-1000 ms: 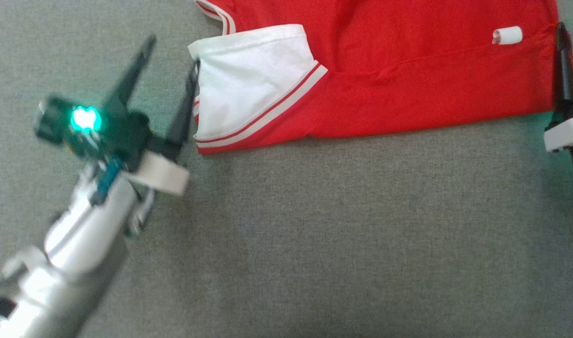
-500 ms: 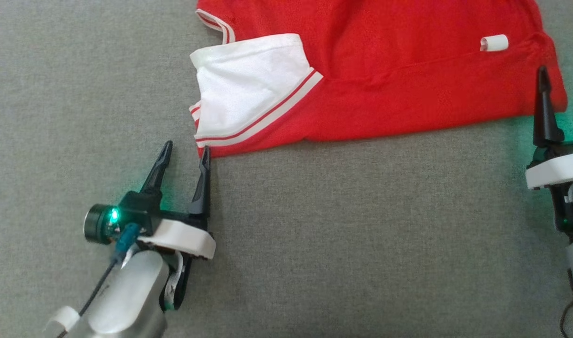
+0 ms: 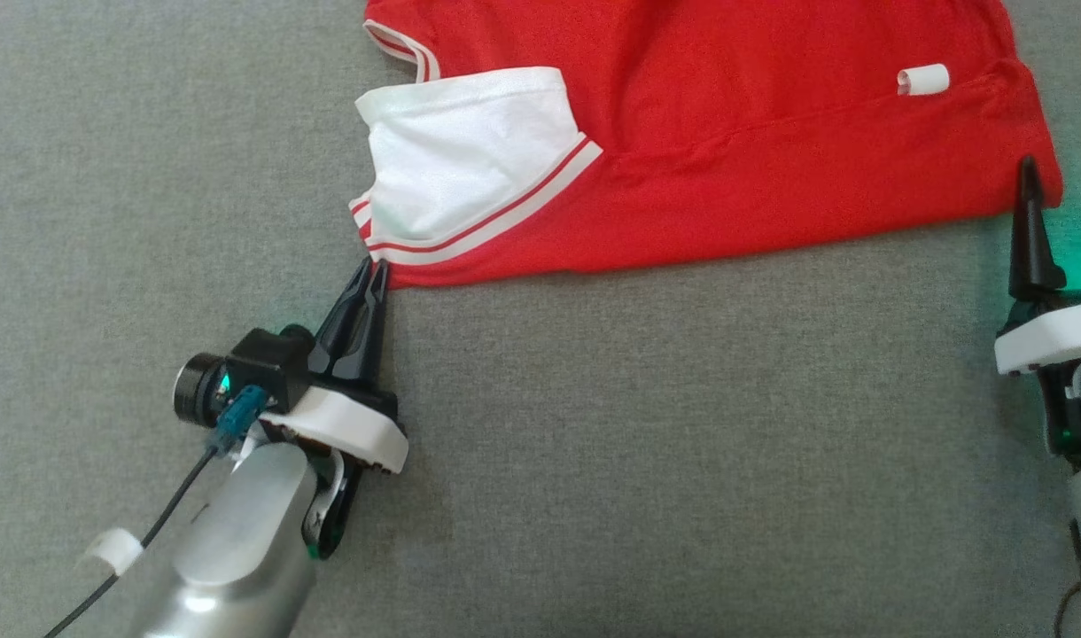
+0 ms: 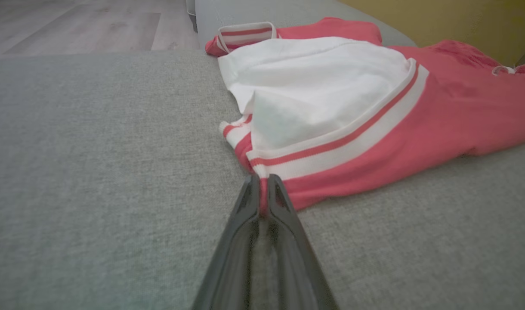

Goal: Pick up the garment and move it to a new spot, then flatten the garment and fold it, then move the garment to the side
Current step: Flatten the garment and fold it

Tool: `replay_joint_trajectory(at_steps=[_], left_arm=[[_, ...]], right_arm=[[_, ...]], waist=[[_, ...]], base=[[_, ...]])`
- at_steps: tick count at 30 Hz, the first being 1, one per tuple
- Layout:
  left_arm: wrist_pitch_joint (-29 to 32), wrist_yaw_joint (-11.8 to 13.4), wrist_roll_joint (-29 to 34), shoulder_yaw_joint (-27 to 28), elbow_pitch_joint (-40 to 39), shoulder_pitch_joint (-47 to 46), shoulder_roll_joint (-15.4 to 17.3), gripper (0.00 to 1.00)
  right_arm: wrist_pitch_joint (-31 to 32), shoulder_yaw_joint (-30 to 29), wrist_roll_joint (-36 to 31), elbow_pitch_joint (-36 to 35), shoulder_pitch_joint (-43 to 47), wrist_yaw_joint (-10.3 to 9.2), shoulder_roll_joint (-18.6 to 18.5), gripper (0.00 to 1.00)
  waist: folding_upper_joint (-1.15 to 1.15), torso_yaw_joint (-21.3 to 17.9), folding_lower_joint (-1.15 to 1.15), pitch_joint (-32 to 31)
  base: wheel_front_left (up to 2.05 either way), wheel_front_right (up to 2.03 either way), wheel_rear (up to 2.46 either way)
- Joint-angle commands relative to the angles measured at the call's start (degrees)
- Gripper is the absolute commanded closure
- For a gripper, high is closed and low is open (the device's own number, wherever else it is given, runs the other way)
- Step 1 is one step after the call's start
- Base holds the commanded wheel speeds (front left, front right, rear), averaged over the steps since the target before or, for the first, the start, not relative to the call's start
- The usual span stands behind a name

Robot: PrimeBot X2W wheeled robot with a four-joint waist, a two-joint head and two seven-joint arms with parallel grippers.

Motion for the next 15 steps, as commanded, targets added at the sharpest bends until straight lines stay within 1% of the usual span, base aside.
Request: replay_joint_trajectory(at_steps=[1, 5, 8, 9, 10, 11, 15], left_arm=[[1.2, -0.1, -0.7, 0.7, 1.6, -0.6, -0.3, 1.0], [0.6, 0.7, 0.6, 1.5, -0.6, -0.9, 0.0, 1.0], [0.5, 1.4, 1.7, 2.0, -3.1, -0.5, 0.7, 1.0], [0.5, 1.6, 2.1, 2.1, -3.9, -0.2, 0.9, 1.0], [0.5, 1.8, 2.4, 2.3, -4.7, 0.0, 1.1, 1.0], [0.5, 1.9, 2.7, 2.5, -5.4, 0.3, 1.3, 1.0], [0.5, 2.4, 2.8, 2.9, -7.8, 2.8, 1.8, 1.0]], right_arm=[[-0.6, 0.9, 0.6, -0.8, -0.1, -0.04, -0.4, 0.0], [-0.6, 1.8, 2.7, 3.9, -1.9, -0.04, -1.1, 0.0], [0.0, 3.7, 4.2, 8.6, -3.6, -0.04, -2.1, 0.0], [0.4, 4.6, 5.0, 9.9, -4.1, -0.04, -2.4, 0.18], [0.8, 5.4, 5.9, 10.9, -4.5, -0.04, -2.7, 0.8], [1.1, 6.2, 6.8, 11.7, -4.7, -0.04, -3.0, 1.0], [0.7, 7.9, 9.6, 12.4, -3.6, -0.04, -4.7, 1.0]], waist=[[0.0, 0.1, 0.01, 0.0], [0.0, 1.0, 0.01, 0.0], [0.0, 1.6, 0.01, -0.1], [0.0, 1.8, 0.01, -0.1], [0.0, 2.0, 0.01, -0.3], [0.0, 2.2, 0.01, -0.5], [0.0, 2.4, 0.01, -1.9]], base=[[0.0, 0.0, 0.0], [0.0, 0.0, 0.0], [0.0, 0.0, 0.0], [0.0, 0.0, 0.0], [0.0, 0.0, 0.0], [0.0, 0.0, 0.0], [0.0, 0.0, 0.0]])
